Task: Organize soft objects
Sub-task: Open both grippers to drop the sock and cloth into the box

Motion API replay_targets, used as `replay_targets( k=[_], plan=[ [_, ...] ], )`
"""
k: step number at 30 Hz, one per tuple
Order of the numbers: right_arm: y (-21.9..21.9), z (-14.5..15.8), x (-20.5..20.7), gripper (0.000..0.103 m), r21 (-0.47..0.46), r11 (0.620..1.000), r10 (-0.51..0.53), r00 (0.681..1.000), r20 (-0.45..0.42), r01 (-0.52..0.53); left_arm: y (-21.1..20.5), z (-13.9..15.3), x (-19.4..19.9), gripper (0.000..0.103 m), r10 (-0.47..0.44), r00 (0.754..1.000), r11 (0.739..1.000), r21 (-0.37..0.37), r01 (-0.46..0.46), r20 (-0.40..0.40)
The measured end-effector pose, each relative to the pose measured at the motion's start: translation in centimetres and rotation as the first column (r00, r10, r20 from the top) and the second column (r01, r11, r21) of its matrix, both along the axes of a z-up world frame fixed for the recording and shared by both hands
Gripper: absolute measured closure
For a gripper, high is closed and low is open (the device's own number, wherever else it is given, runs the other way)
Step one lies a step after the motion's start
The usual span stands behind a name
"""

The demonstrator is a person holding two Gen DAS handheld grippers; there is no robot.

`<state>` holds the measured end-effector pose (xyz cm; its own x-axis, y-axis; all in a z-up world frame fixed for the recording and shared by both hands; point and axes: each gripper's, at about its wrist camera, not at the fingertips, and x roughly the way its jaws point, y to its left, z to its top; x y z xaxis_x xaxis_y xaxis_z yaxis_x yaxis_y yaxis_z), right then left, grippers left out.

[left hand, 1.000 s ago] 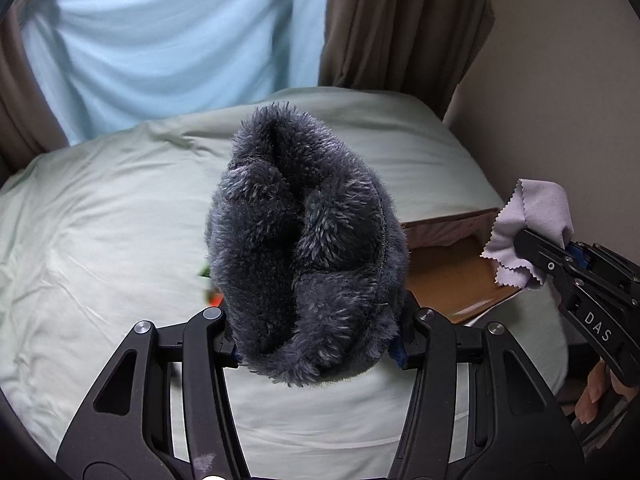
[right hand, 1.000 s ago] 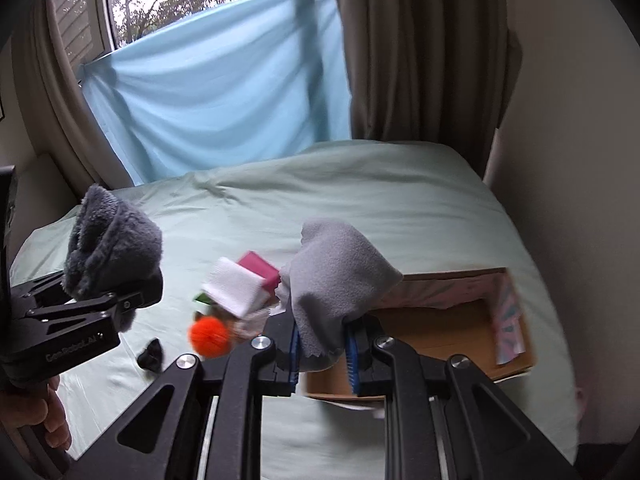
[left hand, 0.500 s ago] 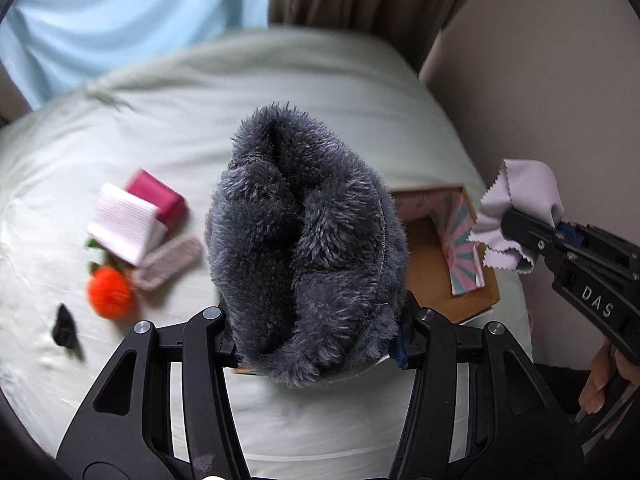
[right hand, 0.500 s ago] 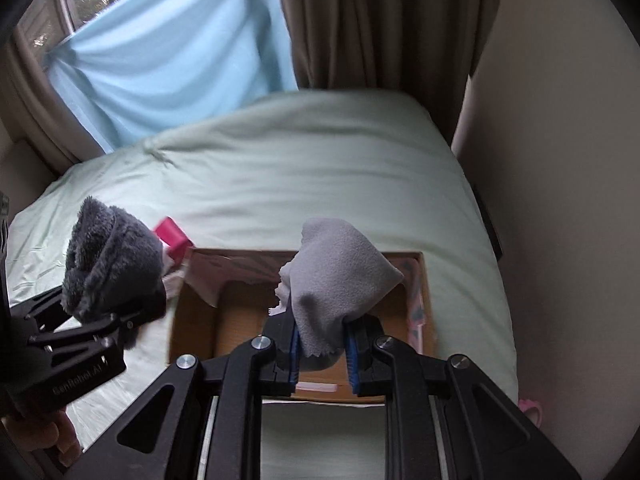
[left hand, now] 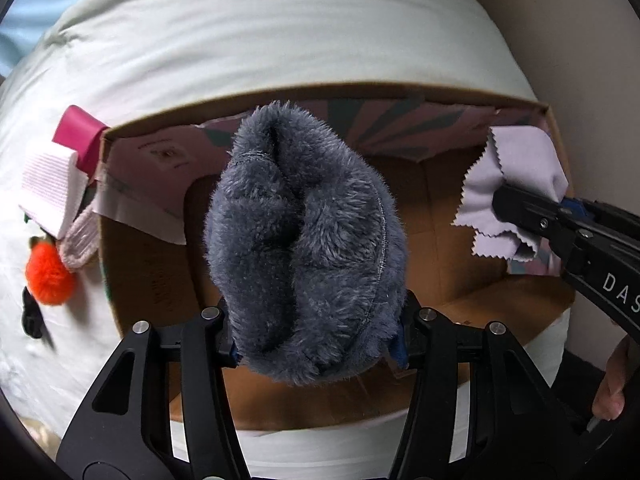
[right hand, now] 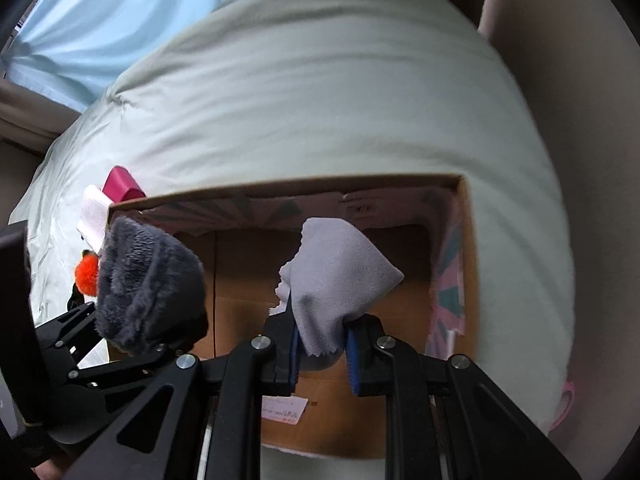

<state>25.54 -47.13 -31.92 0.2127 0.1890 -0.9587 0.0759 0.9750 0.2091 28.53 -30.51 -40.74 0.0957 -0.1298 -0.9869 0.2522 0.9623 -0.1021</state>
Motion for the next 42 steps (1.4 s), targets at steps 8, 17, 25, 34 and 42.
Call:
replay_targets(
  k=[8,17,25,34,42],
  plan=[
    [0.5,-2.4,0.8,0.000,0.056,0.997,0.056,0.997,-0.059,-0.053,-1.4,1.5,-0.6,0.001,-0.071,0.997,0.996,0.062,0.070,0.023],
    [0.1,-0.6,-0.5,0.000,0.045,0.999,0.013,1.000,0.002,-0.013,-0.5,4.3,-1.5,0.001,-0.054,0.997,0.997,0.053,0.051,0.063],
    [0.9,3.2,-1.9,0.000,-0.002,1.000,-0.011,0.998,0.058,0.011,1.6,8.7,-3.3,0.001,-0.046,0.990,0.999,0.025,0.043,0.136],
    [2.4,9.8,-5.4,0.000,-0.029,0.999,-0.036,0.990,0.139,0.041,4.4,16.3,-6.0,0.001,-0.012,0.971,1.000,-0.024,0.018,0.239],
    [6.7,17.2,-9.2,0.000,-0.102,0.994,-0.005,0.959,0.283,0.036,10.4,24.0,-9.5,0.001,0.053,0.928,0.997,-0.072,-0.028,0.370]
  ],
)
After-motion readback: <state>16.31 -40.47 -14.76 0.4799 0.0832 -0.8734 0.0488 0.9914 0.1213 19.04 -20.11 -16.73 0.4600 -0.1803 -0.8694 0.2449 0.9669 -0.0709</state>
